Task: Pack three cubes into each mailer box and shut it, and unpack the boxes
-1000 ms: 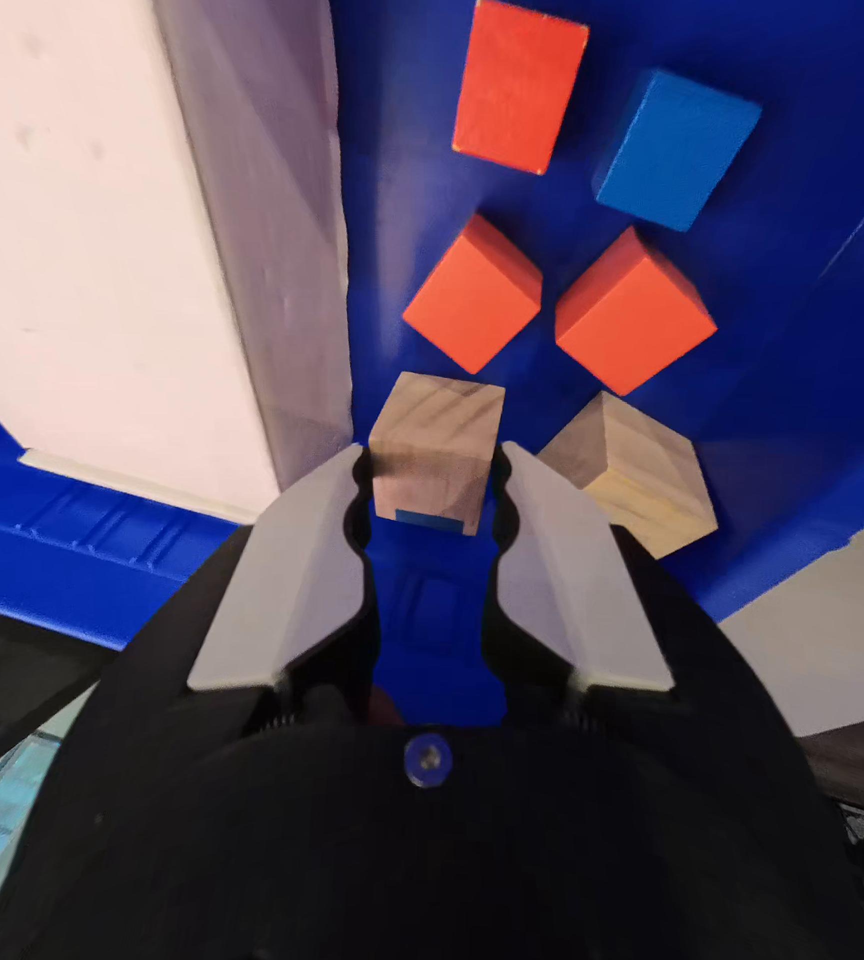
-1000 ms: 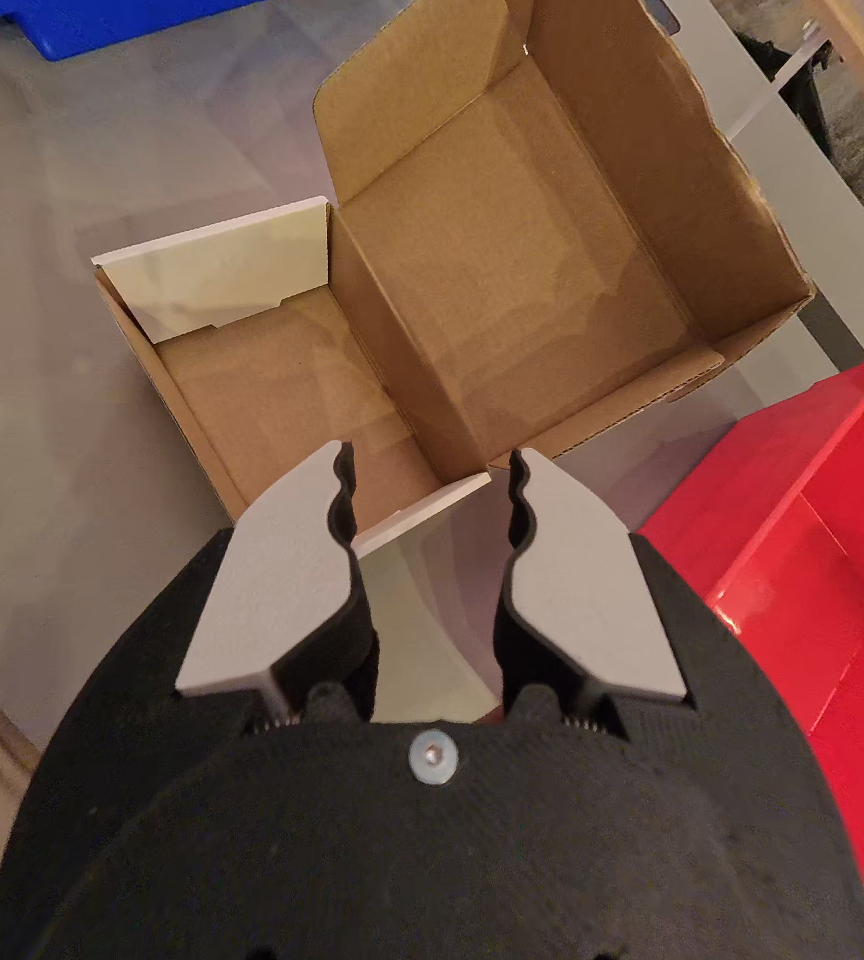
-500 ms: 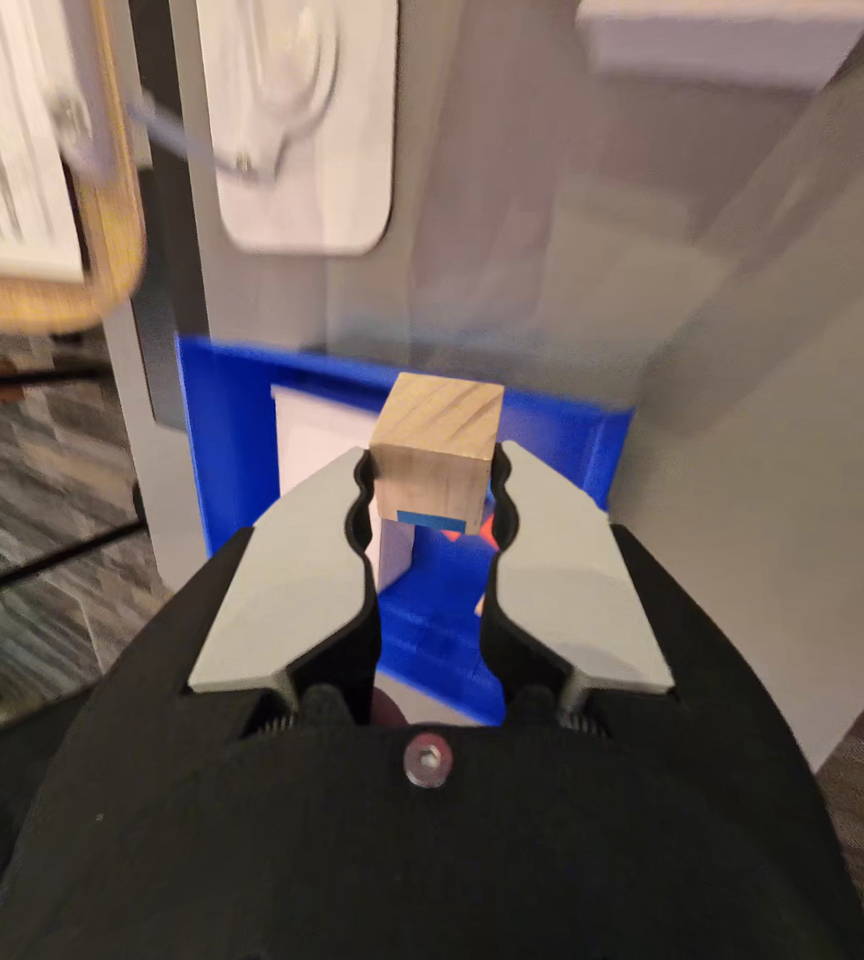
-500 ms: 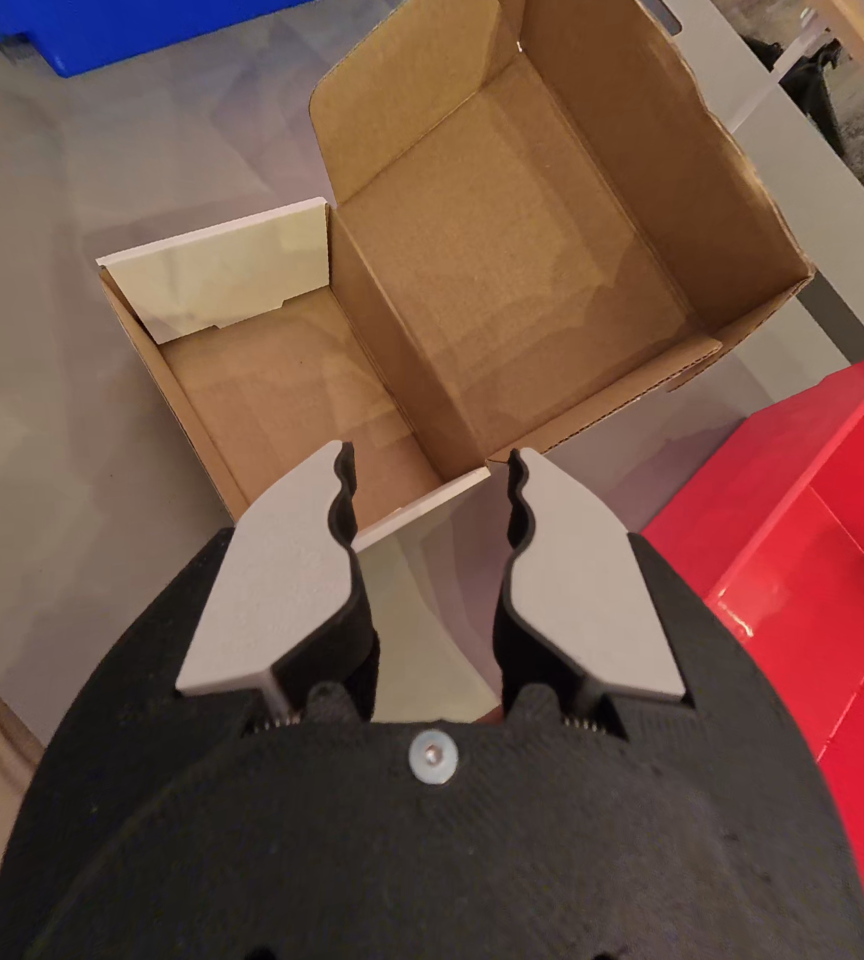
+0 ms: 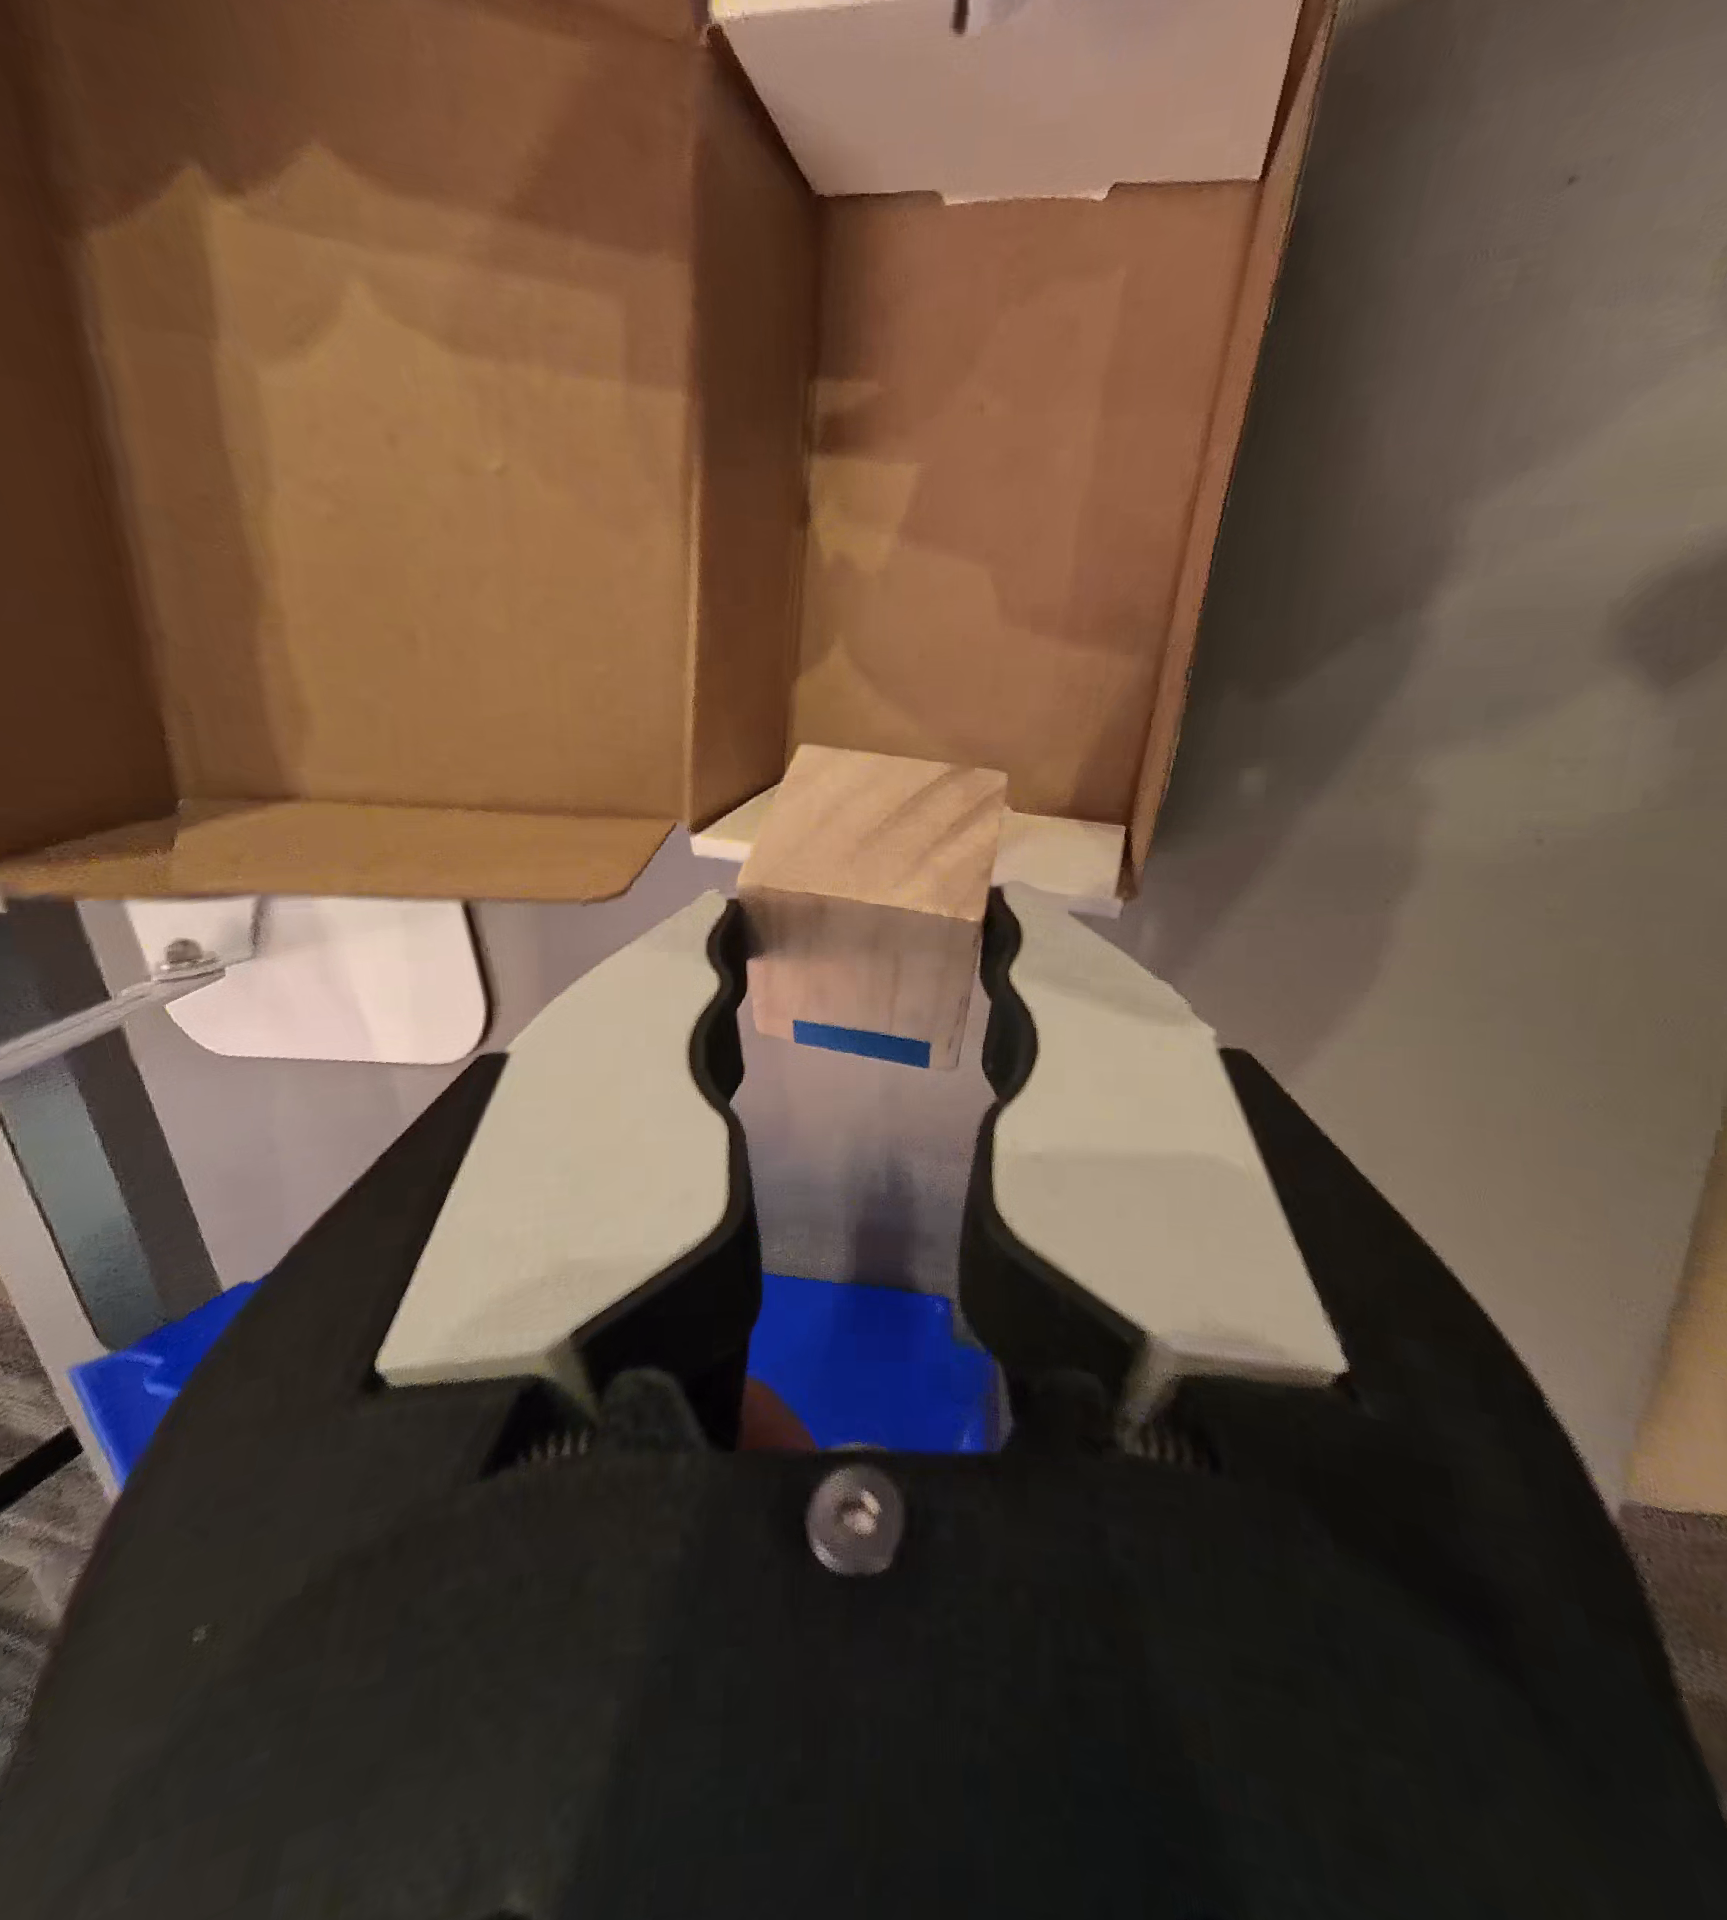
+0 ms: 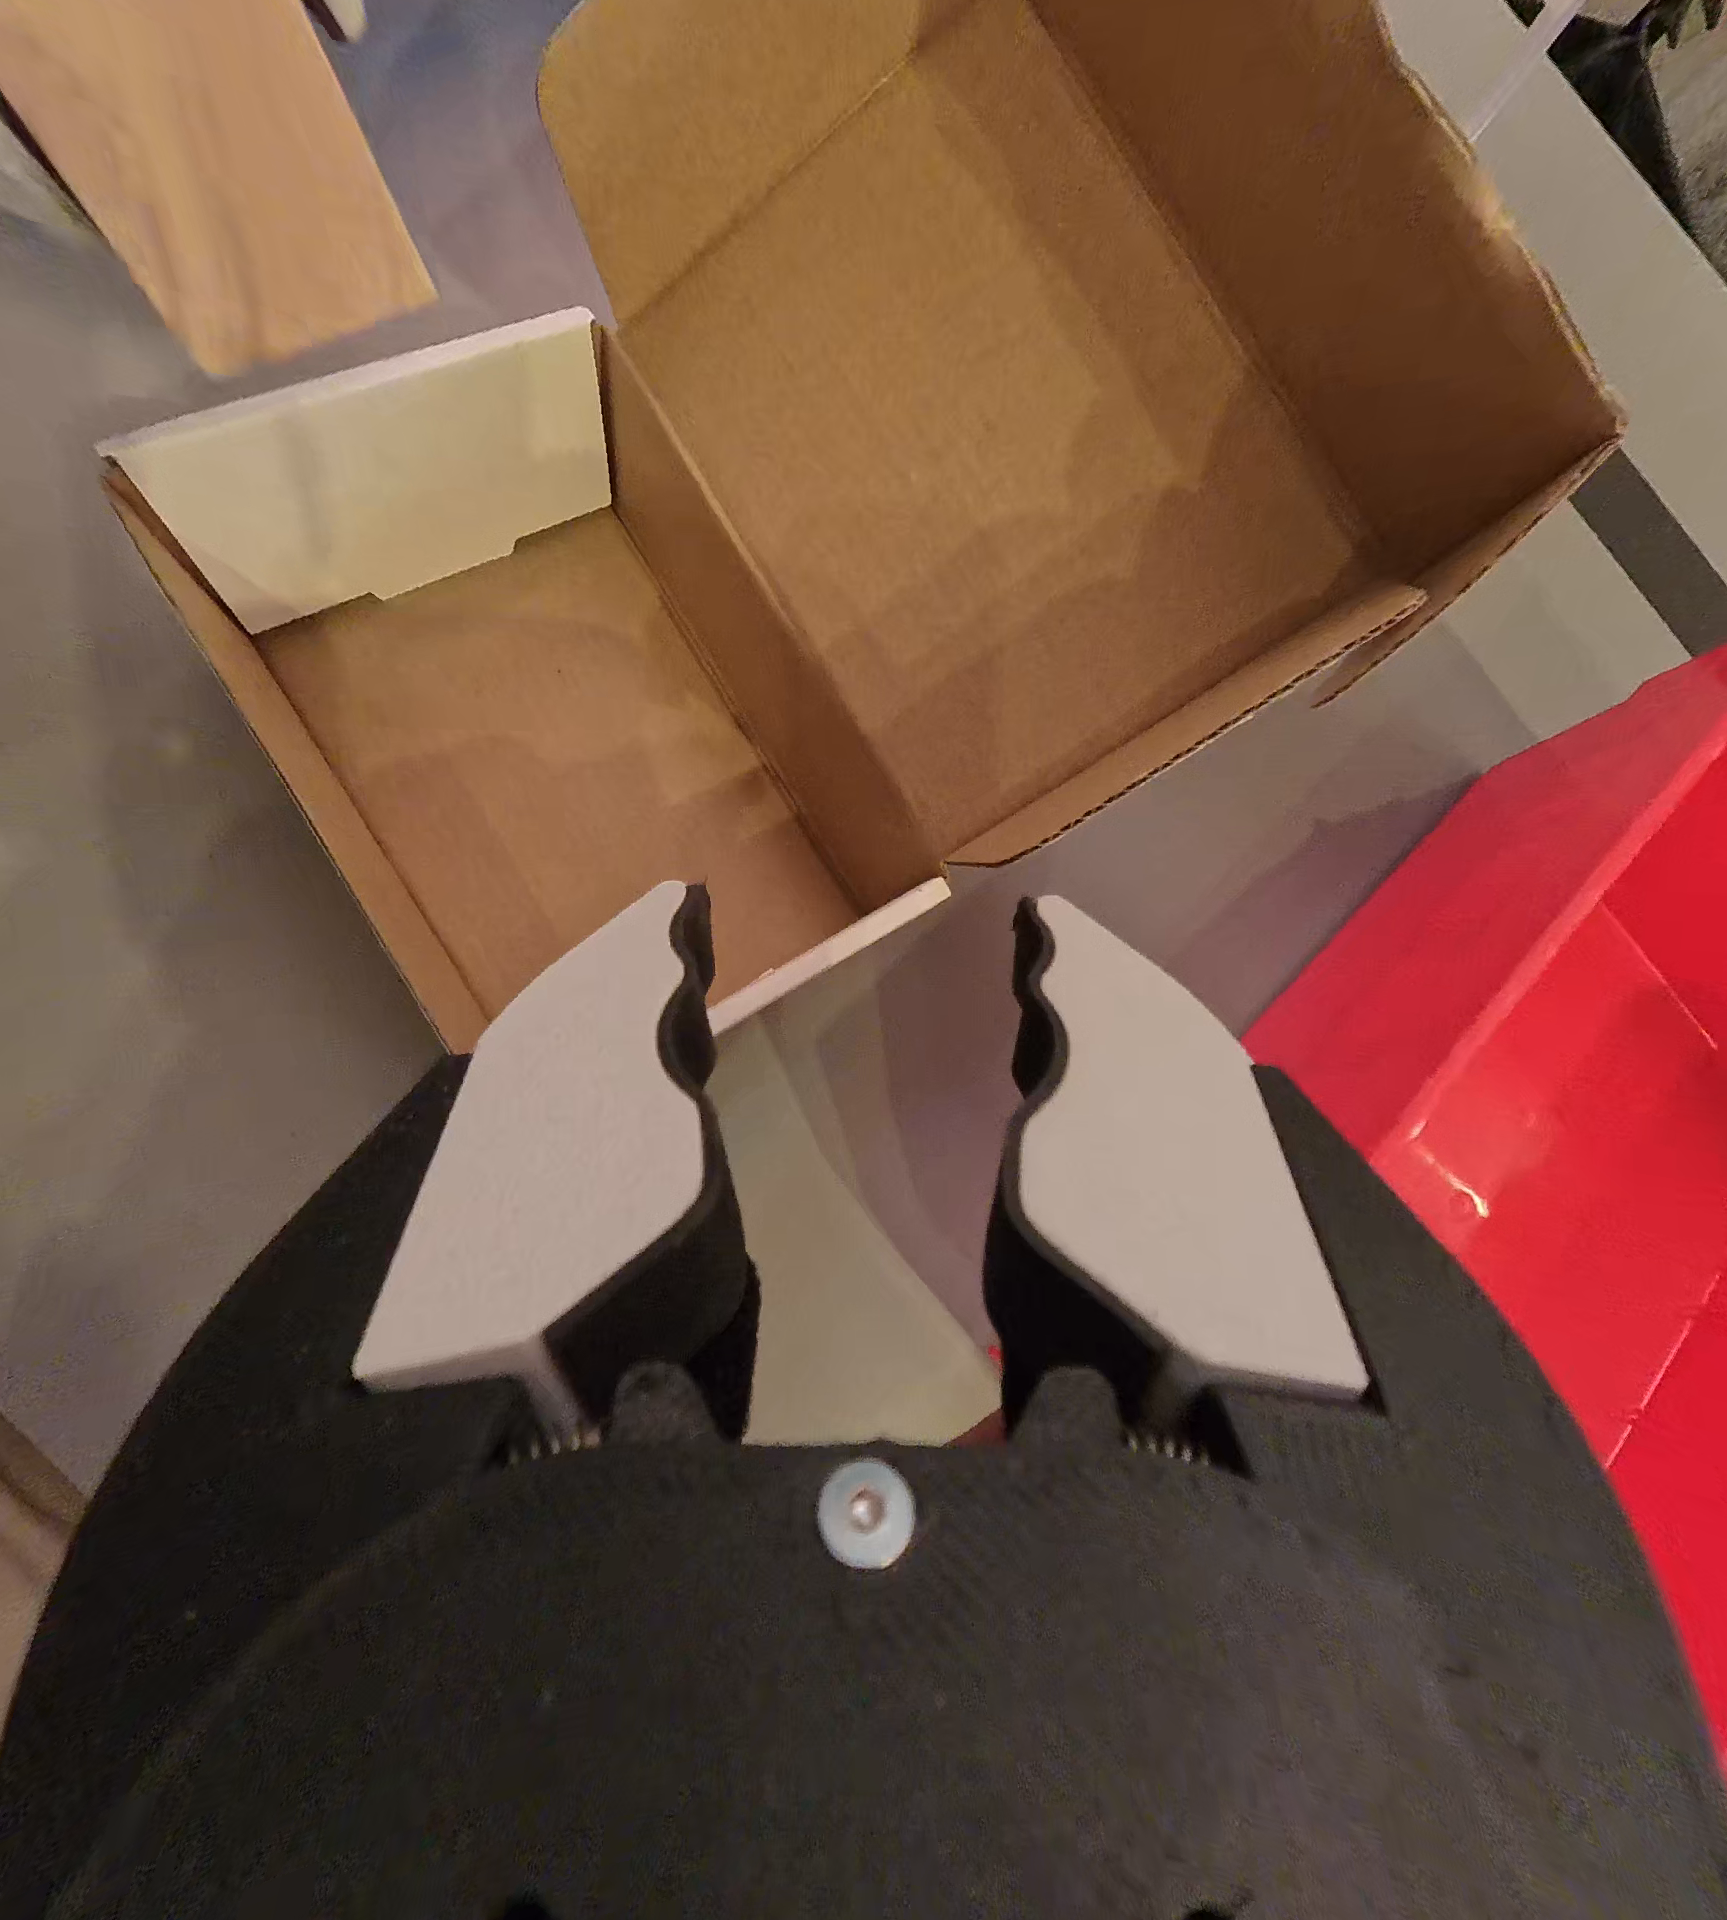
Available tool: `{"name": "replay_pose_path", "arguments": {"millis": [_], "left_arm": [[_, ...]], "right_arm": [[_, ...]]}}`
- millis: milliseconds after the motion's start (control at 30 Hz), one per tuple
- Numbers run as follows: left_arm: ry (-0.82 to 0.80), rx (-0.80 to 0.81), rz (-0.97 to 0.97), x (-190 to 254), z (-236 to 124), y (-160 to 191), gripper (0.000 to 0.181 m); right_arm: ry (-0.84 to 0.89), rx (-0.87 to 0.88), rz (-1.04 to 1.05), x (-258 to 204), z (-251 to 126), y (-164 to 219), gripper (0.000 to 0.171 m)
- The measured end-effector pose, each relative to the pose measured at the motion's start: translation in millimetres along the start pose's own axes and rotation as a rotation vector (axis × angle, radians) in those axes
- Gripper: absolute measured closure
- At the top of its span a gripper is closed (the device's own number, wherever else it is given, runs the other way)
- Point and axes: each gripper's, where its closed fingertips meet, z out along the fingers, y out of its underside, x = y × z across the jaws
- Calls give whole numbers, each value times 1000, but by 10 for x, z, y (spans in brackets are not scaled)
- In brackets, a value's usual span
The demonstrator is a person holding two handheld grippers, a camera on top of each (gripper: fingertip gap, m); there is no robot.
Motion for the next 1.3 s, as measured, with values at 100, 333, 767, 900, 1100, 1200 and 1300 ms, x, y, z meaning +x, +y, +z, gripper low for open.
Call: {"name": "replay_pose_path", "arguments": {"millis": [100, 333, 767, 900, 1100, 1200, 1300], "left_arm": [[43, -11, 5, 52, 169, -103, 138], [87, -190, 31, 78, 579, -12, 138], [37, -289, -59, 93, 747, 75, 138], [4, -267, -71, 98, 755, 68, 129], [-24, -179, -87, 124, 688, -16, 103], [-60, -109, -75, 93, 593, -88, 98], [-104, -42, -87, 43, 435, -133, 100]], "right_arm": [[-7, -5, -1, -11, 12, 8, 116], [-13, -27, 0, -16, 42, 62, 116], [-9, -53, -24, -57, 216, 102, 116], [1, -56, -28, -58, 260, 104, 116], [30, -61, -39, -14, 270, 119, 117], [25, -62, -38, -21, 275, 122, 117], [31, -63, -46, -25, 261, 120, 116]]}}
